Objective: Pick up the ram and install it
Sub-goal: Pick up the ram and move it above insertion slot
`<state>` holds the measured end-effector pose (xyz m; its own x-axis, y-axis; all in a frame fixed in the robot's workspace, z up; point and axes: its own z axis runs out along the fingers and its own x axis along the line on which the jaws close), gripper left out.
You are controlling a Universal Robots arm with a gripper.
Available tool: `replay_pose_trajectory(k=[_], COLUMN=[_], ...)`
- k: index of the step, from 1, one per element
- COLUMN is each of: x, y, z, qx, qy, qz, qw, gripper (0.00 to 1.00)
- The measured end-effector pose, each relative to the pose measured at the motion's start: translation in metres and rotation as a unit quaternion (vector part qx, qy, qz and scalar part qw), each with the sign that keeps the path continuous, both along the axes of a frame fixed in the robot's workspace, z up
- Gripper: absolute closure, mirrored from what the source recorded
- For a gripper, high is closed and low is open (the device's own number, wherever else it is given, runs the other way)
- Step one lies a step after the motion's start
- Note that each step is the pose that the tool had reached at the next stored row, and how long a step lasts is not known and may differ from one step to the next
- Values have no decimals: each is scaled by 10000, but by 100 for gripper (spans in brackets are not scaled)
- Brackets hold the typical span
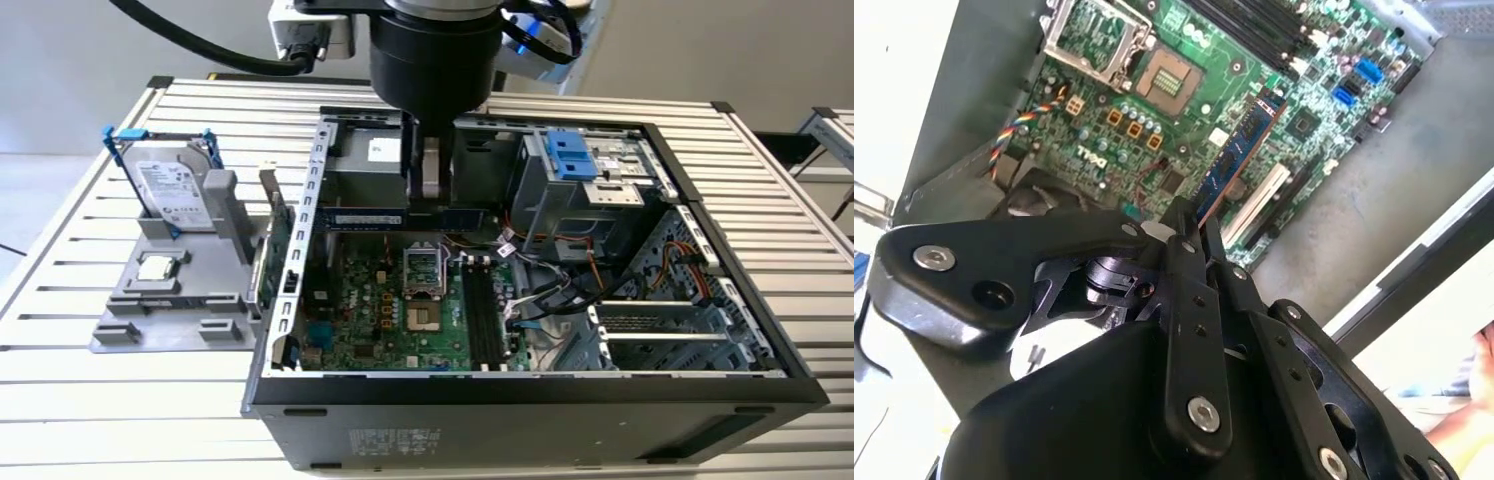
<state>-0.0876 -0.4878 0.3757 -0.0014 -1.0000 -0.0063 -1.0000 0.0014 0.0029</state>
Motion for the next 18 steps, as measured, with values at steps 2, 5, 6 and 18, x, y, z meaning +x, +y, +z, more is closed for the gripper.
replay_pose_trajectory(k=[2,5,6,18], x=[46,120,144,429], y=[0,0,0,0], z=[0,0,-1,0], qx=[0,0,1,0], qy=[0,0,0,0], qz=[-1,-1,-1,-29], qw=[10000,10000,10000,10000], gripper=[100,100,100,100])
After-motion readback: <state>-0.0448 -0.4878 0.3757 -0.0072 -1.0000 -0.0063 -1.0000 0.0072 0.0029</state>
